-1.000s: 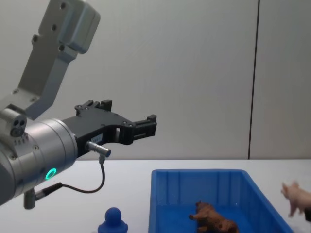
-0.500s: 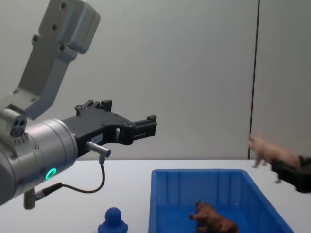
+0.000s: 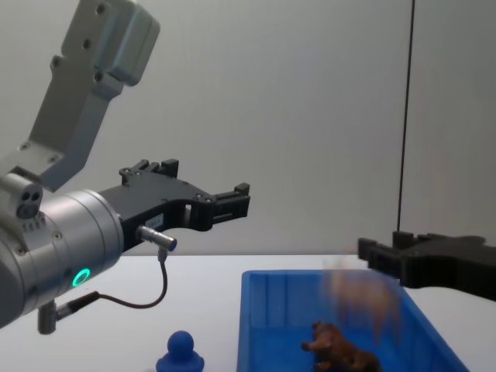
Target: Pick up the two dolls from the table and place them into the box.
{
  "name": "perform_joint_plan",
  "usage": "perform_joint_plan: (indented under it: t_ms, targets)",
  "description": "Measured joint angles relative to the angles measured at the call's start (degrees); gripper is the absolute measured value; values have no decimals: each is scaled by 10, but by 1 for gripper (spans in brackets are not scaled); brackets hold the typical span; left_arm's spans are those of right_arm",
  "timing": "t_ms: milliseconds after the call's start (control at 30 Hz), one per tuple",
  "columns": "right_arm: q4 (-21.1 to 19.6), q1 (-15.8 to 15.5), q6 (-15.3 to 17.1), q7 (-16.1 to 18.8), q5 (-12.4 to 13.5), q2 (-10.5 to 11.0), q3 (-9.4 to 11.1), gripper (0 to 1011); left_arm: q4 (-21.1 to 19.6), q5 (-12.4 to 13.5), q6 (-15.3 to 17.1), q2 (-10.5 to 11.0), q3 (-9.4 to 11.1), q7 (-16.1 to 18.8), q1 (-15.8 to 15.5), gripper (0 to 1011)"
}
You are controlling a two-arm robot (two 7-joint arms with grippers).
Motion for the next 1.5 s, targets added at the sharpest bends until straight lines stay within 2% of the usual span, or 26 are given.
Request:
perform_joint_plan:
  t_ms: [233,300,600,1067,1500]
  targets:
    - [10,12,12,-1,-6,-9,-6,701,0,0,0,0,0,0,0,1001]
    - [10,13,13,-4,-6,-10,-6,738,0,0,0,0,0,0,0,1001]
    - [0,3,7,-43,-8,-5,-1,1001,0,0,0,0,0,0,0,1001]
    - [-37,-43,-20,-125,-7,19,18,1001,0,0,0,0,0,0,0,1001]
    - [-53,-62,-31,-155,-5,30,26,1001,0,-1,0,0,-1,0,1,1001]
